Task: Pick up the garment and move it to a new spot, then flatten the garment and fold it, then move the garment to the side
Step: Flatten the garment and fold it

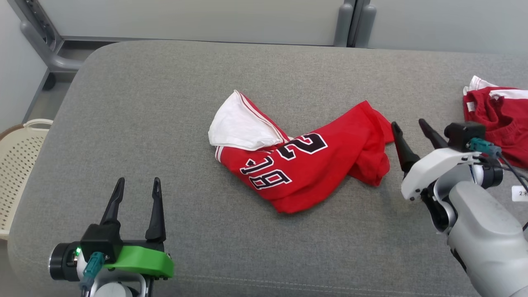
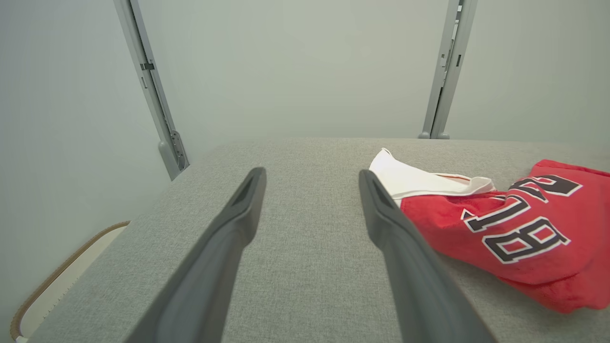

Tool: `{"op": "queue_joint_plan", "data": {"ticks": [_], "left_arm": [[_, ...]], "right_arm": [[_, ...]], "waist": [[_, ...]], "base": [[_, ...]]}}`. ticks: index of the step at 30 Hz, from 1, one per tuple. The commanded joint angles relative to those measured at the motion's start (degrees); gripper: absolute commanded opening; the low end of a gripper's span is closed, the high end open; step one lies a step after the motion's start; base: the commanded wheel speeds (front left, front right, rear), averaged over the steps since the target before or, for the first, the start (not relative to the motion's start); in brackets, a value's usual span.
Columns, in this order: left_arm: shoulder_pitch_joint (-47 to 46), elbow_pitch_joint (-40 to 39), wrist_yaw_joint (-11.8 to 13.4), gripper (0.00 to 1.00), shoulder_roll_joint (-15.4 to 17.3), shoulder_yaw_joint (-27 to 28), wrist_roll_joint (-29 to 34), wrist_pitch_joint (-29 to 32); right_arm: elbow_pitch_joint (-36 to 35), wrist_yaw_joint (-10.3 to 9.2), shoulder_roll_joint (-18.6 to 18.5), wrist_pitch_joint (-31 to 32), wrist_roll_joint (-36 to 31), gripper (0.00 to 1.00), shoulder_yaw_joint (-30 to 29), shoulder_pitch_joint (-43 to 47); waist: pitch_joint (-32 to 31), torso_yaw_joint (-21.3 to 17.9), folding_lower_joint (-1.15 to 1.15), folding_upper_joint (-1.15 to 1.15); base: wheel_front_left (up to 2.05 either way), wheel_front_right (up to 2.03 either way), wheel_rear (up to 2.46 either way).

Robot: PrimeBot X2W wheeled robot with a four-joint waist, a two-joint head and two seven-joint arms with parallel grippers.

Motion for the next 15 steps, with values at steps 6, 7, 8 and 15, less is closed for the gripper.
{"op": "queue_joint_plan", "data": {"ticks": [6, 7, 8, 15], "left_arm": [[0.4, -0.5, -0.1, 1.0, 0.1, 0.1, 0.6, -0.1], [0.4, -0.5, -0.1, 1.0, 0.1, 0.1, 0.5, -0.1], [0.3, -0.6, -0.1, 1.0, 0.1, 0.1, 0.4, -0.1], [-0.3, -1.1, -0.1, 1.0, 0.0, 0.1, 0.4, -0.1]], "right_arm": [[-0.1, 0.0, 1.1, 0.2, 1.2, 1.0, 1.5, 4.1], [0.1, 0.0, 1.2, 0.6, 1.7, 1.0, 1.8, 4.5], [0.4, 0.0, 1.2, 1.2, 2.0, 1.0, 2.2, 4.8], [1.4, 0.0, 1.9, 2.3, 4.3, 1.0, 4.4, 6.1]], "waist": [[0.2, -0.3, 0.0, 0.0], [0.3, -0.3, 0.0, 0.0], [0.3, -0.3, 0.0, 0.0], [0.9, 0.5, 0.0, 0.0]], "base": [[0.0, 0.0, 0.0], [0.0, 0.0, 0.0], [0.0, 0.0, 0.0], [0.0, 0.0, 0.0]]}}
